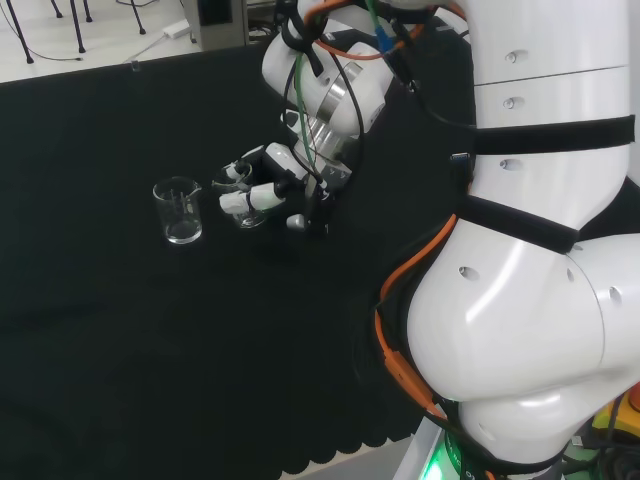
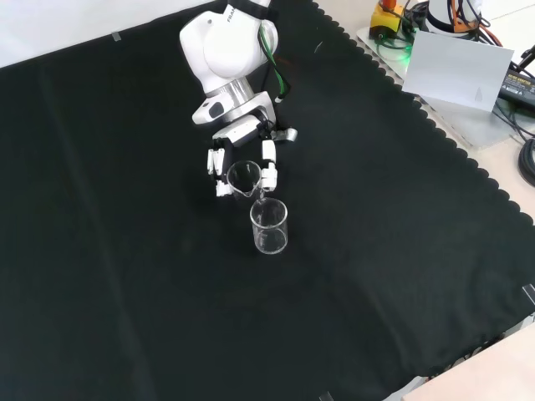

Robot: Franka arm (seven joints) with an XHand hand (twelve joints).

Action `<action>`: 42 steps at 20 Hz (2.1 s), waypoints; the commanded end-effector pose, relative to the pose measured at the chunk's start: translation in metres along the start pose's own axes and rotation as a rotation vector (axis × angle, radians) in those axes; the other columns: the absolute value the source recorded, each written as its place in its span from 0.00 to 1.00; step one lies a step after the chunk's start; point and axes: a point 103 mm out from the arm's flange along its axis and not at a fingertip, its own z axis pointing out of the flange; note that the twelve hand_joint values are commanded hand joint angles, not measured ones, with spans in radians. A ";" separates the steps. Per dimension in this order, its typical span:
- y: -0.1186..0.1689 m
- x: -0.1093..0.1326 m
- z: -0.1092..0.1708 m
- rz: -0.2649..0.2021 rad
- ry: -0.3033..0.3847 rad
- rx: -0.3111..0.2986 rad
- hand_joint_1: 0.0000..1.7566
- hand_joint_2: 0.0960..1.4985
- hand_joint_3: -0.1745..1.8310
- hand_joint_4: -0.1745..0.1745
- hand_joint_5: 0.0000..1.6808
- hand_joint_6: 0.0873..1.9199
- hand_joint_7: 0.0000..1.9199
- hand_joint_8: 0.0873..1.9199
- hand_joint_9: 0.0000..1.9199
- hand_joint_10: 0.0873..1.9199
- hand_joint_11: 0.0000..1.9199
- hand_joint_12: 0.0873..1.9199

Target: Place the beaker back on the table.

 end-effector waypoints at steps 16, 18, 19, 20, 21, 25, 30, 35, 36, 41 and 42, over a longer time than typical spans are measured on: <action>-0.018 0.002 -0.036 0.047 -0.086 0.050 0.55 0.58 0.00 0.34 0.24 0.17 0.40 0.00 0.25 0.32 0.00 0.65; -0.018 0.004 -0.043 0.064 -0.098 0.053 0.54 0.58 0.00 0.34 0.24 0.15 0.38 0.00 0.22 0.33 0.00 0.63; -0.018 0.005 -0.047 0.071 -0.103 0.052 0.53 0.57 0.00 0.34 0.24 0.13 0.36 0.00 0.21 0.33 0.00 0.62; -0.019 0.007 -0.051 0.078 -0.108 0.049 0.53 0.57 0.00 0.34 0.23 0.11 0.35 0.00 0.20 0.34 0.00 0.61; -0.020 0.008 -0.056 0.082 -0.113 0.044 0.52 0.57 0.00 0.34 0.23 0.09 0.34 0.00 0.19 0.34 0.00 0.60; -0.025 0.015 -0.075 0.095 -0.128 0.024 0.51 0.57 0.00 0.35 0.23 0.07 0.32 0.00 0.17 0.34 0.00 0.58; -0.037 0.020 -0.094 0.116 -0.144 0.001 0.51 0.57 0.00 0.35 0.23 0.06 0.30 0.00 0.16 0.34 0.00 0.58; -0.049 0.021 -0.109 0.133 -0.152 -0.011 0.51 0.57 0.00 0.35 0.23 0.05 0.30 0.00 0.16 0.34 0.00 0.57; -0.051 0.020 -0.112 0.136 -0.152 -0.013 0.51 0.57 0.00 0.35 0.23 0.05 0.30 0.00 0.16 0.34 0.00 0.57; -0.059 0.021 -0.123 0.146 -0.164 -0.018 0.50 0.57 0.00 0.35 0.23 0.05 0.30 0.00 0.16 0.34 0.00 0.57; -0.060 0.021 -0.123 0.146 -0.163 -0.019 0.50 0.57 0.00 0.34 0.23 0.04 0.30 0.00 0.16 0.34 0.00 0.57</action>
